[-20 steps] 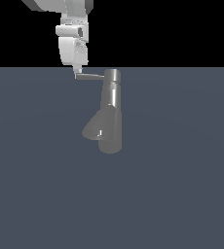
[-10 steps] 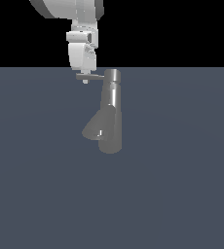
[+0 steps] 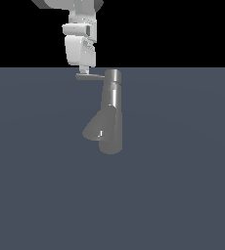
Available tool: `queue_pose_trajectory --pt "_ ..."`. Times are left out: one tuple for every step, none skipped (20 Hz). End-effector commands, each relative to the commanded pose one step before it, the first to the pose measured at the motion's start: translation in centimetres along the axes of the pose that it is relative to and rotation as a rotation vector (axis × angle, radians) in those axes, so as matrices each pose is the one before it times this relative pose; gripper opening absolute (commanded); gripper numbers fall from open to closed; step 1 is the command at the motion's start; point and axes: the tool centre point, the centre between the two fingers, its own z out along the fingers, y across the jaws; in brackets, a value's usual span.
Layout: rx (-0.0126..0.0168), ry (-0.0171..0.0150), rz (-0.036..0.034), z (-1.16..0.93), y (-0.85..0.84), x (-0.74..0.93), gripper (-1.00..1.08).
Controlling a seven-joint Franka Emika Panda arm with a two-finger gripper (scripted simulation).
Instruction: Turn on the faucet by rotating a designated handle.
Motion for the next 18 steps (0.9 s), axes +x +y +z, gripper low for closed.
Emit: queue_pose_trajectory --pt "-0.0113 0.00206 -0.00127 0.255 0.965 -0.057 -1.0" --pt "0.0 0.0 0.0 -0.118 0.29 -0.014 -1.0" --pt "0.0 0.0 0.0 -0.119 0.292 -0.014 -1.0" --pt "0.0 0.0 0.0 -0.12 0.294 -0.014 -1.0" --pt "0.0 0.0 0.0 -0.121 0.297 -0.014 -1.0" --pt "0.0 0.0 0.0 -0.122 0.299 -0.014 -1.0" --pt "0.0 0.0 0.0 -0.123 0.301 -0.014 -1.0" --pt "0.0 0.0 0.0 -0.124 0.303 -0.015 -1.0" --pt "0.0 0.0 0.0 -0.125 0.305 -0.015 -1.0" --pt "-0.00043 -0.00019 -0.00011 -0.105 0.297 -0.016 -1.0" --pt "0.0 0.0 0.0 -0.127 0.309 -0.015 -1.0" --pt "0.0 0.0 0.0 -0.128 0.312 -0.015 -1.0" --pt "0.0 0.0 0.0 -0.13 0.314 -0.016 -1.0" --pt "0.0 0.0 0.0 -0.131 0.316 -0.016 -1.0" --pt "0.0 0.0 0.0 -0.132 0.318 -0.016 -1.0" --pt "0.0 0.0 0.0 -0.133 0.32 -0.017 -1.0" --pt "0.0 0.0 0.0 -0.134 0.322 -0.017 -1.0" --pt "0.0 0.0 0.0 -0.136 0.324 -0.018 -1.0"
